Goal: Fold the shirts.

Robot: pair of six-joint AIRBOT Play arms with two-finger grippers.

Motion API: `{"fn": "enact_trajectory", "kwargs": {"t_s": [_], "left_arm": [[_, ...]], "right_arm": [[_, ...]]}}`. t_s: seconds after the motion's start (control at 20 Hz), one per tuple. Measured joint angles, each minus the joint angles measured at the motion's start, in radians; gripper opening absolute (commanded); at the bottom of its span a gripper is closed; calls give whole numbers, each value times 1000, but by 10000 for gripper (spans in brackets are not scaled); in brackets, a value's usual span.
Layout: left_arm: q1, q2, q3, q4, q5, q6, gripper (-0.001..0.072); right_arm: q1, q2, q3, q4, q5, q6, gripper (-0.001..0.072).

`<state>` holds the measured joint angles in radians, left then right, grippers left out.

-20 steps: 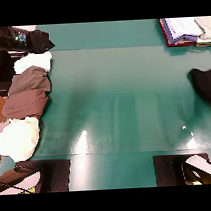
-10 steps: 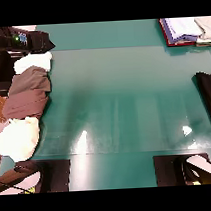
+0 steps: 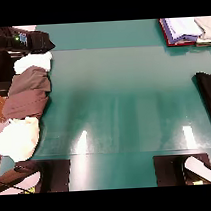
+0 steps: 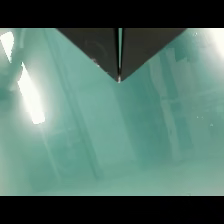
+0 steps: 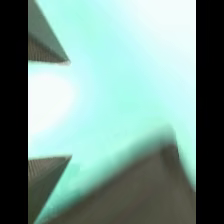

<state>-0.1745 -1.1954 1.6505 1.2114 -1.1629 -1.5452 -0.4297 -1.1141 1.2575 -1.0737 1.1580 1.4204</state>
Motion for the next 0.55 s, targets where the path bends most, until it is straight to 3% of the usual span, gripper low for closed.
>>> {"fn": "enact_trajectory", "kwargs": {"t_s": [0.1,0.15,0.35,0.55], "left_arm": [[0,0,0,0,14,0,30],[0,0,0,0,20,0,30],[0,0,0,0,52,0,30],[0,0,0,0,72,0,30]], "right_arm": [[159,0,4,11,5,0,54],[237,0,5,15,7,0,19],[464,0,7,23,5,0,19],[573,0,7,24,-2,0,19]]}}
